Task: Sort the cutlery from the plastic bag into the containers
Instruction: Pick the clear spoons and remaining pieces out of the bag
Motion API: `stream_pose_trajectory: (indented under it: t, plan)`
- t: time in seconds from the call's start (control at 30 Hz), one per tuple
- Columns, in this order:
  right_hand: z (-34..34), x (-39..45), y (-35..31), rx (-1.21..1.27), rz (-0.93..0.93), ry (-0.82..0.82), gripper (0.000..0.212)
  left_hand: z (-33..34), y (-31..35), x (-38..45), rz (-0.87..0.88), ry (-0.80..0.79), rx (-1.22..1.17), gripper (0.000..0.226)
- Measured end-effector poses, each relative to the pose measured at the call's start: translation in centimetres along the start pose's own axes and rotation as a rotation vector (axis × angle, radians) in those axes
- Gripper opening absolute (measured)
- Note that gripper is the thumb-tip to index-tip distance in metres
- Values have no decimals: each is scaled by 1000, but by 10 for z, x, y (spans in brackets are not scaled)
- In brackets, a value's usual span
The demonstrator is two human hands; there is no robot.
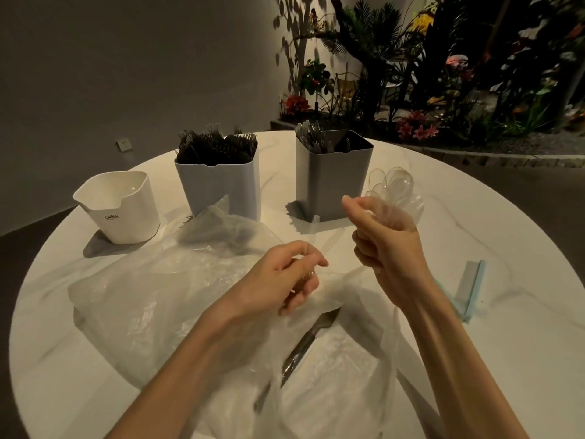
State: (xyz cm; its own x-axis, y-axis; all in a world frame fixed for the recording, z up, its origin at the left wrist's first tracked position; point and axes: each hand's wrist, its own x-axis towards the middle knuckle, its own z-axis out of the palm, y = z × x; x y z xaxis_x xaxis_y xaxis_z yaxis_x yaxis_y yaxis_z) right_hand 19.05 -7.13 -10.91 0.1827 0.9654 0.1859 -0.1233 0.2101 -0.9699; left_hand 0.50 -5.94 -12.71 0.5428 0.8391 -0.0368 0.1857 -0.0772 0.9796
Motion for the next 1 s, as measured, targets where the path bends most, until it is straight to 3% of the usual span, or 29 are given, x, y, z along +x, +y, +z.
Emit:
stream_pose_trajectory:
  t: [0.07,0.13,0.3,0.47,0.57,0.67,0.8,0.87,0.93,1.0]
  plan:
    - [3,0,6,-266,-125,-19,16,-2,-1,1,-7,-69,24,26]
    - [5,1,17,-562,-188,-69,28,-4,-2,2,1,-61,14,26]
    - [12,2,31,-781,-42,-96,44,-7,-8,9,78,231,-6,30]
    - [24,-8,25,-754,-7,-322,47,-10,-10,14,128,492,-39,29]
    - [34,-13,25,-614,-24,-428,38,-13,-8,12,182,428,-12,29]
    - [35,-10,29,-522,36,-423,40,-13,-5,9,191,366,-64,30]
    - [38,-11,27,-394,89,-399,41,-17,0,9,167,463,-200,39]
    - [40,-12,27,-314,86,-410,38,-20,0,10,120,407,-257,51]
    - [44,-13,31,-271,88,-422,31,-19,-1,8,105,248,-322,71]
    - [51,-16,36,-252,65,-410,22,-13,-1,4,179,143,-255,91]
